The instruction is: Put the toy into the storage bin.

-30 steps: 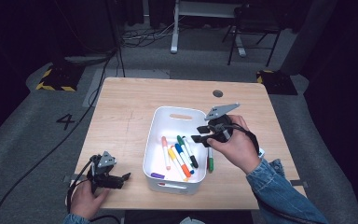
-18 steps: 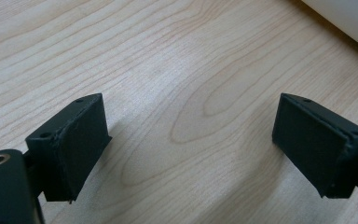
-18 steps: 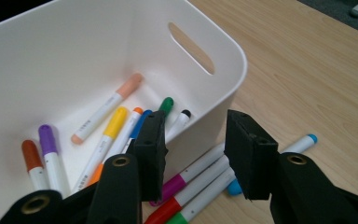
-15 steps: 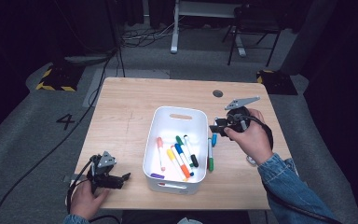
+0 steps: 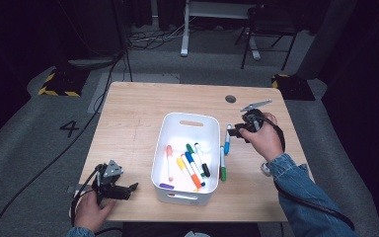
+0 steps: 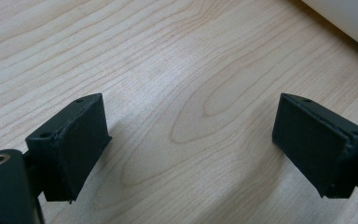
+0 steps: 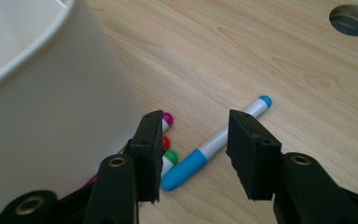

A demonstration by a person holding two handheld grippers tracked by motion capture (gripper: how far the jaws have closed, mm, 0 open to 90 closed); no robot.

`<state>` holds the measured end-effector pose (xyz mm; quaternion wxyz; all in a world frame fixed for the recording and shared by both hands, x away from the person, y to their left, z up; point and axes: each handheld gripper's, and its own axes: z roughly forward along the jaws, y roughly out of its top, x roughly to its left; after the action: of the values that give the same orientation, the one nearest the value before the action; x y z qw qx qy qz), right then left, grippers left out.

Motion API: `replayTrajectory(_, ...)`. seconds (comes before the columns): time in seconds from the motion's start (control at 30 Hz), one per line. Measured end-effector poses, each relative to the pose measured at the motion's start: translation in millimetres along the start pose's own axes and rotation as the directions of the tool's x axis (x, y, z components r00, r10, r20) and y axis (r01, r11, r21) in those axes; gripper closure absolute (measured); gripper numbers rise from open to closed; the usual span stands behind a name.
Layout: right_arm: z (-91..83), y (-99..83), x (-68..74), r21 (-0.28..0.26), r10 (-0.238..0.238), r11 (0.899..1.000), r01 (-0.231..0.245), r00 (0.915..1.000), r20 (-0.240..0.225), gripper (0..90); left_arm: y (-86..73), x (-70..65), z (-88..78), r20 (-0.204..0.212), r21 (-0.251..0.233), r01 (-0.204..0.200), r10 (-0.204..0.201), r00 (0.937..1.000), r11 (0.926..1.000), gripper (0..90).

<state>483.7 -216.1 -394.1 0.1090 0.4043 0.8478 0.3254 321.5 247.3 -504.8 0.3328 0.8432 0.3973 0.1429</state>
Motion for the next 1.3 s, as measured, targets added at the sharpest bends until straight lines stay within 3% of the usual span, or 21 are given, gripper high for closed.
replayTrajectory(0.33, 49.8, -8.5, -17.3, 0.088, 0.045, 0.995, -0.049, 0.9978, 0.05, 54.1, 0.3, 0.0, 0.3, 0.0, 0.0, 0.003, -0.003, 1.0, 1.0, 10.5)
replayTrajectory(0.6, 73.2, -17.4, -22.8, 0.137, 0.07, 0.987, -0.081, 0.994, 0.084, 53.6, 0.3, 0.0, 0.3, 0.0, 0.001, 0.003, -0.003, 1.0, 1.0, 10.5)
replayTrajectory(0.8, 74.5, -24.4, -33.3, 0.165, 0.07, 0.982, -0.088, 0.991, 0.114, 60.3, 0.2, -0.5, 0.7, 0.006, 0.002, 0.013, -0.013, 0.9999, 0.9999, 10.2)
replayTrajectory(0.87, 72.5, -27.1, -38.5, 0.19, 0.052, 0.979, -0.076, 0.9907, 0.126, 68.0, 0.2, -0.5, 0.7, 0.005, 0.002, 0.013, -0.013, 0.9999, 0.9999, 10.2)
replayTrajectory(0.9, 71.6, -28.6, -40.4, 0.202, 0.045, 0.977, -0.071, 0.9903, 0.132, 76.0, 0.3, -0.4, 0.7, 0.005, 0.002, 0.013, -0.013, 0.9999, 0.9999, 10.2)
replayTrajectory(1.03, 65.9, -31.0, -49.1, 0.232, 0.051, 0.969, -0.082, 0.9893, 0.137, 76.9, 0.2, -0.8, 0.9, 0.007, 0.001, 0.017, -0.017, 0.9998, 0.9998, 10.1)
replayTrajectory(1.3, 60.6, -36.3, -51.2, 0.208, 0.064, 0.974, -0.087, 0.9912, 0.116, 77.0, 0.2, -0.7, 0.9, 0.005, 0.002, 0.016, -0.016, 0.9999, 0.9999, 10.0)
